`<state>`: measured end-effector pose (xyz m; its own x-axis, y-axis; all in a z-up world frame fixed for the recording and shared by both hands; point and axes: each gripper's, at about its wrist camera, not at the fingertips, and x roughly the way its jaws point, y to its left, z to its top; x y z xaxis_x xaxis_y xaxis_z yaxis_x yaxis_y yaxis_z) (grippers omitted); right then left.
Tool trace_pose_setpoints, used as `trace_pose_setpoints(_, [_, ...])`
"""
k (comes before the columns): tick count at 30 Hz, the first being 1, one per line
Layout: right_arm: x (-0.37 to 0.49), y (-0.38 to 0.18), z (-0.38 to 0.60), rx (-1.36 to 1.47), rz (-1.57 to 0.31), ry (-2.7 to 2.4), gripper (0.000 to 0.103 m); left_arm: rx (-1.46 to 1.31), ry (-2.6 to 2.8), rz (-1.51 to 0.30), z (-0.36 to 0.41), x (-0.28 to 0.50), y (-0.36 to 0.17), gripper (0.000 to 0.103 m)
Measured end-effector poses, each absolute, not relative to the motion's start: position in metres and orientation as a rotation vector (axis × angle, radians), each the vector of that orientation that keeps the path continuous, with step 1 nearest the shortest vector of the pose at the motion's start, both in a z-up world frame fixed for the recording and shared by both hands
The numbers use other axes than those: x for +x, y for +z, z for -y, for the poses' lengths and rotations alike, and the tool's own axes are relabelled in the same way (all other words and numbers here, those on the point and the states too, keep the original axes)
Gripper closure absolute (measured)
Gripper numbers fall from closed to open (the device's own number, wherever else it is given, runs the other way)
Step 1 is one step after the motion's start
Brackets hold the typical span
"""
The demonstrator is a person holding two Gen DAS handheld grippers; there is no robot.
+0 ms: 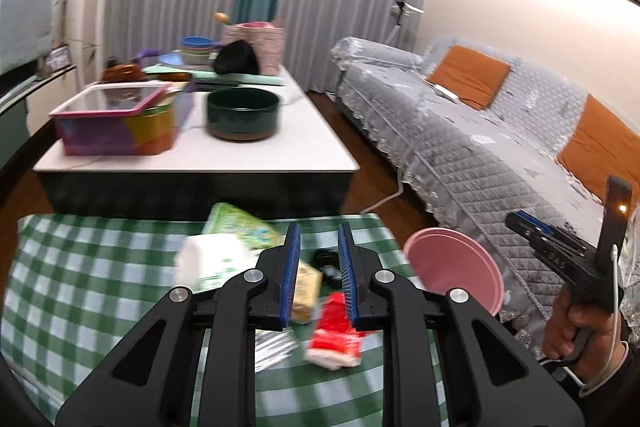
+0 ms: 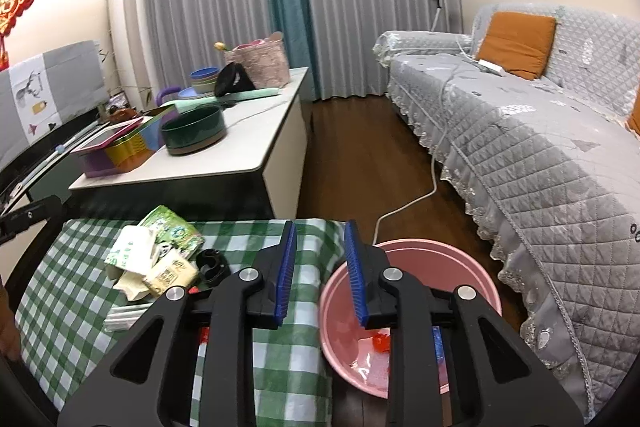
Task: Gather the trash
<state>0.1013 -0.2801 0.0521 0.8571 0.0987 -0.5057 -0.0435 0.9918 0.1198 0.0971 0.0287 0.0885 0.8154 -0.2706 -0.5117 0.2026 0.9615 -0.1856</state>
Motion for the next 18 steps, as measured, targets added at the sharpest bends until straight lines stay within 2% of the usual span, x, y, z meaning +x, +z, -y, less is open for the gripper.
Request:
trace_pose_setpoints(9, [0.104,0.044,0.240,0.058,-0.560,0.146,0.078,-0.247,-0.128,-0.609,-0.094,0.086,0.047,0.084])
trace_pose_setpoints(18, [0.117,0.023,0.209,0.018,-0.615,0.215,0.078,-0.279,-0.131,-0.655,-0.096,0.094,0.022,0.084])
